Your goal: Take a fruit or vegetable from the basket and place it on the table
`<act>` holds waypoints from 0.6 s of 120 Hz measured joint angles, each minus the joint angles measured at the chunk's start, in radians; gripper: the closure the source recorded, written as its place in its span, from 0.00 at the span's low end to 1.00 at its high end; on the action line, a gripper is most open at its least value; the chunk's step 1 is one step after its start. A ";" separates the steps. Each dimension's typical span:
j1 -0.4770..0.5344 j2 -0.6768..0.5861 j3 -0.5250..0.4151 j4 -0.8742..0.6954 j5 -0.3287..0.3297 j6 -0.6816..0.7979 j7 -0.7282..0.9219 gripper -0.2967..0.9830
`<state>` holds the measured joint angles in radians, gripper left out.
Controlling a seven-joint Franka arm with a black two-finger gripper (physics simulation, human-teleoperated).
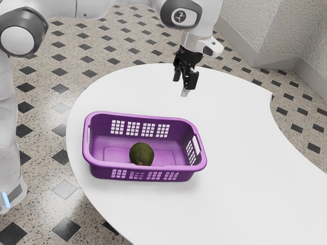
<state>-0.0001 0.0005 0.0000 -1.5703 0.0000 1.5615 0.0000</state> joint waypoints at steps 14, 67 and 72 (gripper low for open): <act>-0.025 0.115 0.014 0.239 0.014 -0.031 -0.019 0.23; -0.046 0.100 -0.093 0.152 0.058 -0.091 0.068 0.23; -0.038 0.046 -0.104 0.067 0.060 -0.077 0.100 0.23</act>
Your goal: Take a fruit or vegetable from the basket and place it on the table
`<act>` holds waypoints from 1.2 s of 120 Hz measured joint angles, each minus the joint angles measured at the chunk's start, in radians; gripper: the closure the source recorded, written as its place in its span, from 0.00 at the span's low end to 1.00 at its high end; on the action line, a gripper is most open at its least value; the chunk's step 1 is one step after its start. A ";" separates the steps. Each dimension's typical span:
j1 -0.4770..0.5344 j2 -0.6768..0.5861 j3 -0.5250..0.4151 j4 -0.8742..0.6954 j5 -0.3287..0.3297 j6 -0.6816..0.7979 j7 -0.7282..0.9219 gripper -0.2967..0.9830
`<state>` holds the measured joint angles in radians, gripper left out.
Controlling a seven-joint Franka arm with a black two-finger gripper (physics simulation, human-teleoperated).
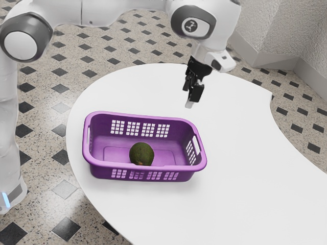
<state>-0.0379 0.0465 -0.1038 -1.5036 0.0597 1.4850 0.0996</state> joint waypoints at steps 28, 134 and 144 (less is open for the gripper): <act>-0.009 -0.266 -0.056 -0.358 -0.003 0.085 0.187 0.23; -0.319 -0.491 0.171 -0.692 -0.004 0.336 0.823 0.24; -0.319 -0.486 0.176 -0.701 -0.026 0.342 0.859 0.24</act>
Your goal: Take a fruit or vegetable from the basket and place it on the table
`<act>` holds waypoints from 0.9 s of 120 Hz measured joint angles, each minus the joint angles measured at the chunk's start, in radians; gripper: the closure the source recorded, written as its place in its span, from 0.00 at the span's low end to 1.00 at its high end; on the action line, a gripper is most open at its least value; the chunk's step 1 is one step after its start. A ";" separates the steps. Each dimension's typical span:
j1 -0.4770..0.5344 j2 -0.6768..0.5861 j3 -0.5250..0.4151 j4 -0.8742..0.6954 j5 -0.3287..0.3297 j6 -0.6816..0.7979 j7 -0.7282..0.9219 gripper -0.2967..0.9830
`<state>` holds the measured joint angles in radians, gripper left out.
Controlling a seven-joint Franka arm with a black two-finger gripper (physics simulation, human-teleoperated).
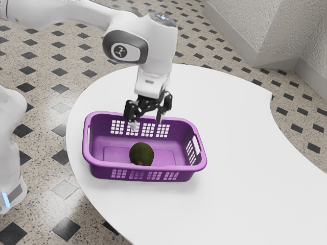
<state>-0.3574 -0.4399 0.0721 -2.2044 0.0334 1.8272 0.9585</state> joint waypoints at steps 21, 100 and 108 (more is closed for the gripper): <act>-0.003 0.001 0.001 -0.053 -0.029 0.015 0.076 0.24; -0.025 -0.009 0.103 -0.150 -0.047 0.093 0.300 0.24; -0.025 -0.009 0.108 -0.154 -0.047 0.097 0.313 0.24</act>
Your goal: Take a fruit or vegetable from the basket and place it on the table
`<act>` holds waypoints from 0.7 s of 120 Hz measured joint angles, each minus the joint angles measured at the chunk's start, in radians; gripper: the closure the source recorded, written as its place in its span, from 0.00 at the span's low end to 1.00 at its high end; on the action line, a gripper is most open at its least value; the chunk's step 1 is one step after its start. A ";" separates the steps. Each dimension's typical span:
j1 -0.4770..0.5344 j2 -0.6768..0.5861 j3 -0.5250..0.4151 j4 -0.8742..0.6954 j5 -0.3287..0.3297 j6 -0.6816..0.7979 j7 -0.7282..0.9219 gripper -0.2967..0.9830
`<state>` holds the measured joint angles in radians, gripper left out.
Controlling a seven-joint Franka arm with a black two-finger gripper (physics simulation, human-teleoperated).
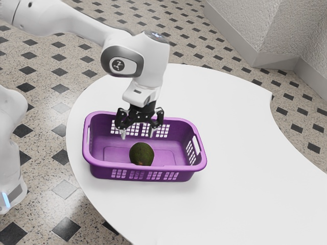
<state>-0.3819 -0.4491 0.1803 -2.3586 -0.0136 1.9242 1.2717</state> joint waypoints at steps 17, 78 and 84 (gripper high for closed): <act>-0.009 0.002 0.003 -0.002 0.000 0.011 0.024 0.24; -0.021 0.081 0.010 -0.004 -0.010 0.088 0.088 0.24; -0.021 0.091 0.010 -0.004 -0.011 0.095 0.092 0.24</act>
<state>-0.4033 -0.3583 0.1902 -2.3627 -0.0250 2.0194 1.3638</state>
